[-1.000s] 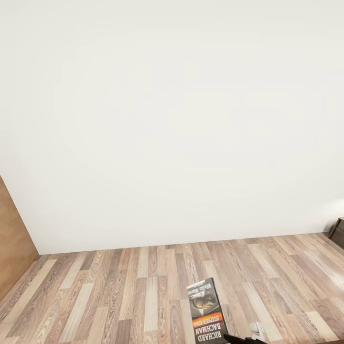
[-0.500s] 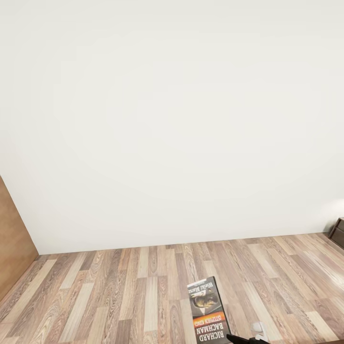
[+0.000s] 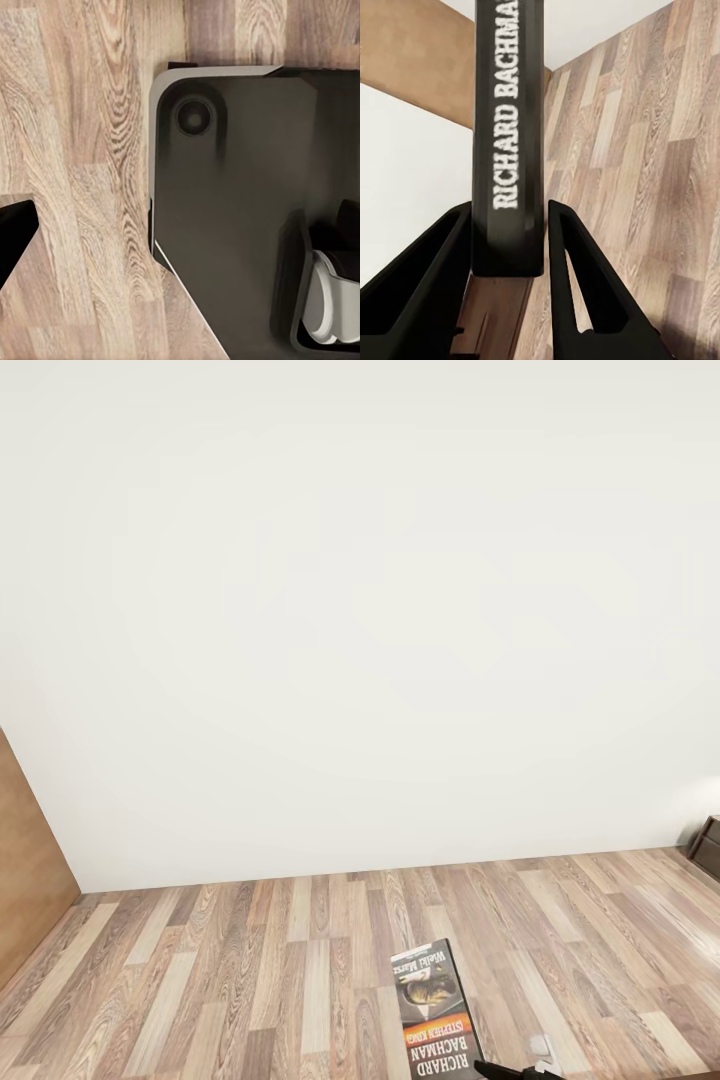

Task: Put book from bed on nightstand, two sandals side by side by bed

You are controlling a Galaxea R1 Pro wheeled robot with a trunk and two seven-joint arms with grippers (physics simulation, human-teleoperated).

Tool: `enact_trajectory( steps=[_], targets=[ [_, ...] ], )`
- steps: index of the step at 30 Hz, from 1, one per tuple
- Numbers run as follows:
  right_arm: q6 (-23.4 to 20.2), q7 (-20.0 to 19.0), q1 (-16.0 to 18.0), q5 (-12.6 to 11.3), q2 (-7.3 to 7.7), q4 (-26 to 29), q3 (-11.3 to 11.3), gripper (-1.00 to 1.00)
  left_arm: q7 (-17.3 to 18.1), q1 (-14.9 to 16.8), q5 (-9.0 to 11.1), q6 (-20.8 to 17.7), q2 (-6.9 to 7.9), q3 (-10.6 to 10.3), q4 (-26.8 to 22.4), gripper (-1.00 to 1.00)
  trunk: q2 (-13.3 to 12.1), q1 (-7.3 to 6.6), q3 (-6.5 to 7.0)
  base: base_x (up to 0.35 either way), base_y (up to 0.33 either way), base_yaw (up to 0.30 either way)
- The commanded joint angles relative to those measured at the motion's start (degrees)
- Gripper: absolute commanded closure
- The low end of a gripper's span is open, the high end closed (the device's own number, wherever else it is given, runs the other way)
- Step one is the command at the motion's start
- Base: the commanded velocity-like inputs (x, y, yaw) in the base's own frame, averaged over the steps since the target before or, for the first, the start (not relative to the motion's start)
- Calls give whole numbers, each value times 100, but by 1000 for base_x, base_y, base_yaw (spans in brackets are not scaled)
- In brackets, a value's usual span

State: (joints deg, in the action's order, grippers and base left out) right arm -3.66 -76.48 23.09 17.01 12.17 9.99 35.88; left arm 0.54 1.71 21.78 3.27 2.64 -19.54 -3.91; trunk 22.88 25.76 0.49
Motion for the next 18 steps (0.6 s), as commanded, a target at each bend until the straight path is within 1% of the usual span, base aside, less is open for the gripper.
enact_trajectory(
  steps=[1, 11, 15, 18],
  targets=[
    [-39, -24, 2, 46, -2, 3, 51, 100, 6, 1, 54, 17, 1, -49, 4, -100, 4, 2, -2, 0, 0, 0],
    [-39, -26, 2, 48, -4, -3, 51, 100, 34, 2, 55, 11, 8, -56, 3, -100, 4, 2, -2, 11, 0, 0],
    [-39, -24, 2, 48, -7, -5, 51, 100, 43, 1, 54, 9, 10, -62, 0, -100, 4, 2, -2, 169, 0, 0],
    [-39, 2, 2, 48, -10, -5, 51, 100, 47, 3, 54, 8, 13, -65, -2, -100, 4, 2, -2, 244, 0, 0]
  ],
)
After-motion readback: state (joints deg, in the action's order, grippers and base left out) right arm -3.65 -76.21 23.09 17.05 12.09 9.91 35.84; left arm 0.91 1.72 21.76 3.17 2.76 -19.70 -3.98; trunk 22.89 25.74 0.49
